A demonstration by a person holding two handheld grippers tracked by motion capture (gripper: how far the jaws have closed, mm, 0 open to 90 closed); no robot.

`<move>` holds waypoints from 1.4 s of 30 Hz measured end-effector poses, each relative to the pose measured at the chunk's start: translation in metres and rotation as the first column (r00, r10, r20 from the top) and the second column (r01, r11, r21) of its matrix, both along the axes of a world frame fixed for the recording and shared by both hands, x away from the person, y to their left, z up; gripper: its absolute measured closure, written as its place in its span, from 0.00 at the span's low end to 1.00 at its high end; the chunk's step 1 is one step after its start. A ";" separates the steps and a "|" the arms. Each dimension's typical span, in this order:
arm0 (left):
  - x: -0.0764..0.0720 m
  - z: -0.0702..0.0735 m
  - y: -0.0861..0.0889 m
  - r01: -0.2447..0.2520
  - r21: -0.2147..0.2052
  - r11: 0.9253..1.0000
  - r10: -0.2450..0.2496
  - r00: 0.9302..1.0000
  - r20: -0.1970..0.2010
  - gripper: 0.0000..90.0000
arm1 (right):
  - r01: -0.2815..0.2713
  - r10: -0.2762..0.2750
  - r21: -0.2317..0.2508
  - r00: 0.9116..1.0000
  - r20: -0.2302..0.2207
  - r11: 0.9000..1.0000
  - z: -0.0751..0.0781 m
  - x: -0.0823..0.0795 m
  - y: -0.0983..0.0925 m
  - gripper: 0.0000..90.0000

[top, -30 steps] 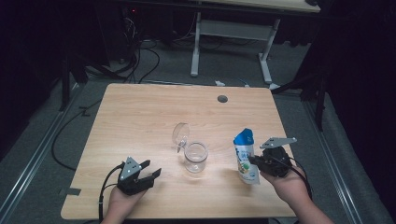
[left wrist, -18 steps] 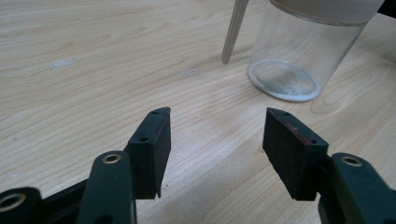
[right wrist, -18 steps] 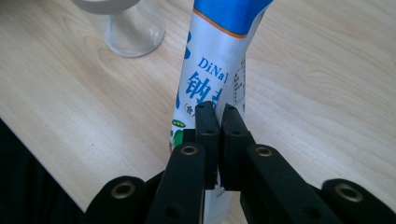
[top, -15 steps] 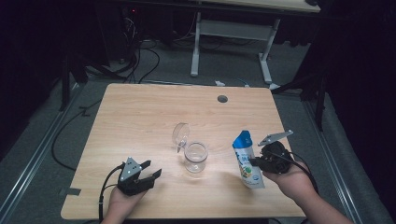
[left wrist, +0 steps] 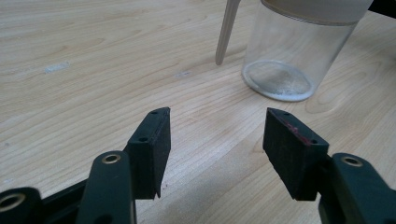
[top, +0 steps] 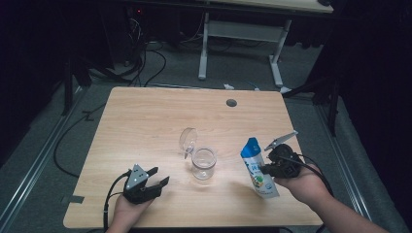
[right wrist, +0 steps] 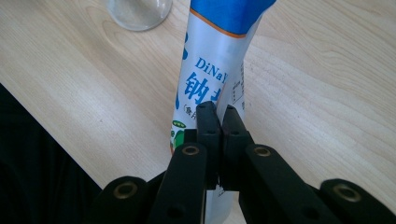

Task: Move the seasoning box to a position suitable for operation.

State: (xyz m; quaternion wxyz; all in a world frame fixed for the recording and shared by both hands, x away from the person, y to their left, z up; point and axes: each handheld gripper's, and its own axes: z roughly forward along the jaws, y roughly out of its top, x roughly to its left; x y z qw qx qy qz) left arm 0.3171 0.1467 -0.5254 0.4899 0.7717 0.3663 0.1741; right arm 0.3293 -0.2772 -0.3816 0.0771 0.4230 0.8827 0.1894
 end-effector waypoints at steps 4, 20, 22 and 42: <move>0.000 0.000 -0.001 0.003 -0.002 1.000 -0.003 1.000 0.000 0.47 | -0.010 0.009 -0.029 1.000 -0.017 1.000 0.003 0.002 0.004 0.99; -0.002 0.000 -0.004 0.022 -0.002 1.000 -0.022 1.000 0.017 0.47 | -0.032 0.028 -0.060 0.997 -0.068 0.998 0.015 0.003 0.009 1.00; -0.003 0.000 -0.005 0.031 0.000 1.000 -0.031 0.999 0.024 0.47 | -0.040 0.035 -0.064 0.997 -0.070 0.997 0.016 0.002 0.009 1.00; -0.025 0.005 -0.061 0.238 -0.004 0.971 -0.236 0.967 0.094 0.38 | -0.097 0.093 -0.062 0.993 -0.067 0.993 0.043 0.003 0.039 1.00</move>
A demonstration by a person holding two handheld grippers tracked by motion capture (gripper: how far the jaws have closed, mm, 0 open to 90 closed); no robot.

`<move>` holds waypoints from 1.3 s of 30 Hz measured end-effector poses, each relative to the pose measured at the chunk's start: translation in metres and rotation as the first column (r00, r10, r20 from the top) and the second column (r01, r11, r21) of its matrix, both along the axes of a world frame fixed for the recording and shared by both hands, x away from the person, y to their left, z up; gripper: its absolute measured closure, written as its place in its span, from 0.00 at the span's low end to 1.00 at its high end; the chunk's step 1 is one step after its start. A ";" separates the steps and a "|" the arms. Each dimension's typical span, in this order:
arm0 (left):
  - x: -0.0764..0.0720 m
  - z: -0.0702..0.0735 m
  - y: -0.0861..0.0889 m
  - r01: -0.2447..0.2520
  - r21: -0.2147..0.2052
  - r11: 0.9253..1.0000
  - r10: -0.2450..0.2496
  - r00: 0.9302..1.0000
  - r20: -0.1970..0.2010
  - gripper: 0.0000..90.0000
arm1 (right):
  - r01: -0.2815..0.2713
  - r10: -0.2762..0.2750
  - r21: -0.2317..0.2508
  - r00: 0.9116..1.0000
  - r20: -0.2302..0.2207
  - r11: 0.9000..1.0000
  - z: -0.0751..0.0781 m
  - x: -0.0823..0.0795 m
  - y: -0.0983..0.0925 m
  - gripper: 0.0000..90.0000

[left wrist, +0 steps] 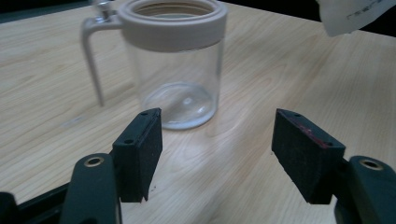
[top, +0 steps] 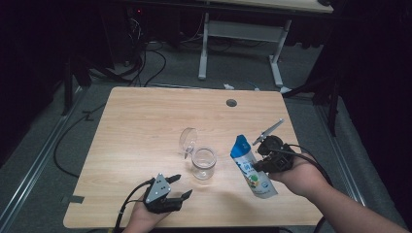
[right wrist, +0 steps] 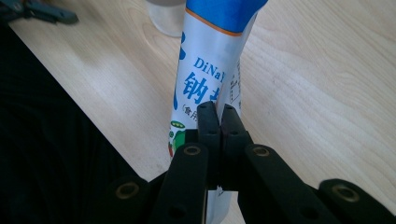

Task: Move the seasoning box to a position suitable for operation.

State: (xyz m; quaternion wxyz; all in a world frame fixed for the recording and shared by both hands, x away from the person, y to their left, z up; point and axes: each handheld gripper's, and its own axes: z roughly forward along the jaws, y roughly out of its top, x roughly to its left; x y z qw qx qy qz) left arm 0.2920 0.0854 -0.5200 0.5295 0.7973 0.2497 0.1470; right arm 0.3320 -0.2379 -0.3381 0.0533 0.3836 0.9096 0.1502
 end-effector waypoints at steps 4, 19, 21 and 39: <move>-0.003 0.001 -0.016 0.039 -0.016 0.999 -0.039 0.999 -0.012 0.40 | -0.015 0.015 0.008 1.000 0.005 1.000 0.002 0.001 0.009 1.00; -0.005 -0.002 -0.072 0.115 -0.054 0.992 -0.113 0.993 0.024 0.37 | -0.052 0.052 0.016 0.999 -0.008 0.999 -0.003 0.008 0.033 1.00; -0.004 -0.003 -0.079 0.126 -0.056 0.990 -0.125 0.992 0.023 0.37 | -0.057 0.057 0.018 0.998 -0.010 0.998 -0.003 0.009 0.035 1.00; 0.003 -0.008 -0.108 0.166 -0.049 0.985 -0.163 0.985 0.052 0.37 | -0.088 0.088 0.020 0.996 -0.009 0.996 -0.002 0.011 0.058 1.00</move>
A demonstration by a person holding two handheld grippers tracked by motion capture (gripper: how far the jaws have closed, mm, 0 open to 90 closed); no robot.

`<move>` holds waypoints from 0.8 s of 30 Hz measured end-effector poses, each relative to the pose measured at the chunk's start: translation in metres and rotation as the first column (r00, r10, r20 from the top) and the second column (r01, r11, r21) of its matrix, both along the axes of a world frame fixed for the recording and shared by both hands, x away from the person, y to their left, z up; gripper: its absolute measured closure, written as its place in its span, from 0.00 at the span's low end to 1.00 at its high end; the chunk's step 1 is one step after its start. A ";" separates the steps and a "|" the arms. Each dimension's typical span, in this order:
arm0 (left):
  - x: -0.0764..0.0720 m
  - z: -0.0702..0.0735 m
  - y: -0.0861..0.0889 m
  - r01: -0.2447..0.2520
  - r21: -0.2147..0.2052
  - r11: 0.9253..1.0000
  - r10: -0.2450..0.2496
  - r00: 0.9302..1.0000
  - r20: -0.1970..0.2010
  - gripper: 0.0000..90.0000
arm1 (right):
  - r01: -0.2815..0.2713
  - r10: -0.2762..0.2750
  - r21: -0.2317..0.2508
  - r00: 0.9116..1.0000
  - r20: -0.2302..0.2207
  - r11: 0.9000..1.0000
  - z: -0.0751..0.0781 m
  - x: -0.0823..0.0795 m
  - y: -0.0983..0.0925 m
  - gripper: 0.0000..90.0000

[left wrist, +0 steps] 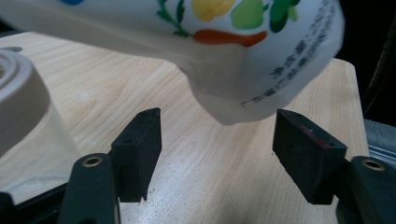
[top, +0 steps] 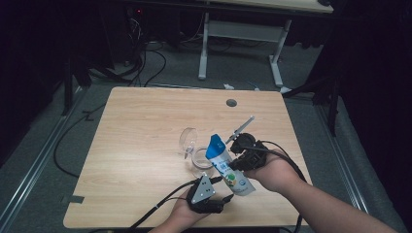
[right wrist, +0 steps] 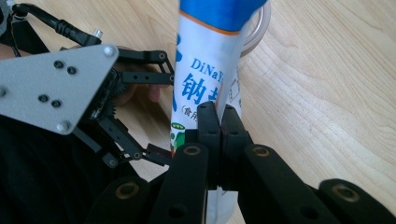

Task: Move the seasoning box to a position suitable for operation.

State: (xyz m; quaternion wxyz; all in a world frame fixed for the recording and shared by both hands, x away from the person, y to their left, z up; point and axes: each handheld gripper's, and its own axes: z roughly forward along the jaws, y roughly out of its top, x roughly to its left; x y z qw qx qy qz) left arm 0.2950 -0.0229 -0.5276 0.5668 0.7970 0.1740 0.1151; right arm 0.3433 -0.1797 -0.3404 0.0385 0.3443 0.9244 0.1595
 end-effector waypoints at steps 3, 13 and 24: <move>0.000 0.002 -0.002 0.002 -0.006 1.000 -0.002 1.000 0.008 0.37 | 0.004 -0.004 0.004 1.000 0.000 1.000 -0.001 0.001 0.002 1.00; -0.001 0.006 -0.006 -0.019 -0.025 0.999 0.020 1.000 0.015 0.37 | -0.003 0.003 0.018 1.000 0.010 1.000 0.005 0.000 0.011 1.00; -0.003 0.008 -0.011 -0.069 -0.005 0.998 0.070 0.996 0.049 0.46 | 0.000 0.000 0.022 1.000 0.010 1.000 0.006 0.001 0.015 1.00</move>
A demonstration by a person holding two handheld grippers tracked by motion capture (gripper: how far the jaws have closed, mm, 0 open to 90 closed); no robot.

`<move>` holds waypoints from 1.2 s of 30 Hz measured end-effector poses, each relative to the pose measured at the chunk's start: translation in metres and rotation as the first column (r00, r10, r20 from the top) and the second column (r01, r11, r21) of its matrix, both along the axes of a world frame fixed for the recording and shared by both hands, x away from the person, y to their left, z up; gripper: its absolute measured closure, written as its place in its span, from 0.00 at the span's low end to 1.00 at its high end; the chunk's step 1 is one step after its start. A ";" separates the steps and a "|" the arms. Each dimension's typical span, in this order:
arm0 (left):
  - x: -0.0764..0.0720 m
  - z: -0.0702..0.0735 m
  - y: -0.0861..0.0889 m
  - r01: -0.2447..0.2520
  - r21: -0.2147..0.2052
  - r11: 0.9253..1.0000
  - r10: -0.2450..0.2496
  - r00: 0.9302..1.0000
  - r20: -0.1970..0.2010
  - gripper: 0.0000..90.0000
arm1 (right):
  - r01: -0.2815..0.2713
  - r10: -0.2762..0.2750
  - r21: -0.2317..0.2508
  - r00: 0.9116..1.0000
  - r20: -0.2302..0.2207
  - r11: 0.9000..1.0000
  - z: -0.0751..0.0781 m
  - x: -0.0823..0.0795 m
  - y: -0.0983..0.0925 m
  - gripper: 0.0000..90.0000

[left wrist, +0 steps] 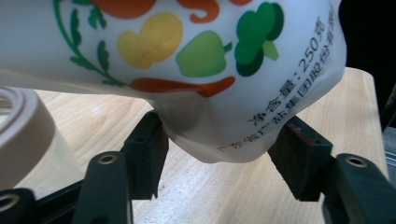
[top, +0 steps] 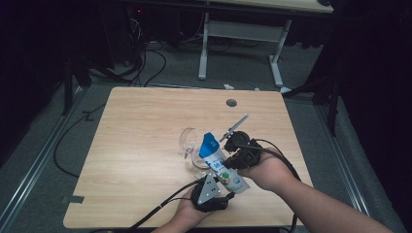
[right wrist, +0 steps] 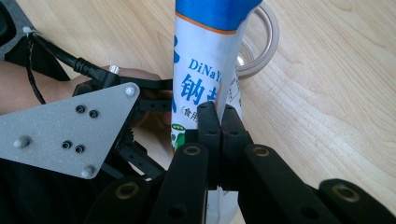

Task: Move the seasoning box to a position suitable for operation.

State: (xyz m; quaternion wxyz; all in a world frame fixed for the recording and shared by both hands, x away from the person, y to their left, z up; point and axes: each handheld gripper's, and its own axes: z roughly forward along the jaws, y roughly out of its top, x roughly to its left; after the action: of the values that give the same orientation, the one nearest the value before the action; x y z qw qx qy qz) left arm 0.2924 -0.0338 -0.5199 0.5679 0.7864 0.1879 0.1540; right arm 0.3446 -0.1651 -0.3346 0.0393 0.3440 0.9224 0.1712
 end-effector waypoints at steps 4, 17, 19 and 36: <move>0.000 0.001 0.001 -0.018 0.005 1.000 0.018 1.000 -0.003 0.54 | 0.009 -0.009 0.002 1.000 -0.001 1.000 0.000 0.001 0.000 1.00; -0.003 0.007 -0.001 -0.032 -0.028 0.999 0.031 0.997 -0.068 0.66 | 0.058 -0.058 0.027 0.998 0.009 0.998 -0.002 0.003 -0.001 1.00; -0.003 0.008 -0.002 -0.032 -0.024 0.999 0.030 0.997 -0.077 0.67 | 0.072 -0.072 0.021 0.997 0.018 0.997 -0.003 0.004 -0.001 1.00; 0.005 0.011 -0.004 -0.025 -0.026 0.999 0.022 0.995 -0.095 0.68 | 0.091 -0.091 0.023 0.995 0.028 0.996 -0.008 0.017 0.003 1.00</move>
State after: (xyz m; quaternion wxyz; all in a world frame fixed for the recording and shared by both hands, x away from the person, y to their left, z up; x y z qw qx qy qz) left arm 0.2970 -0.0381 -0.5091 0.5670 0.7829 0.2258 0.1208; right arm 0.3611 -0.1624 -0.3422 0.0567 0.3836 0.9032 0.1839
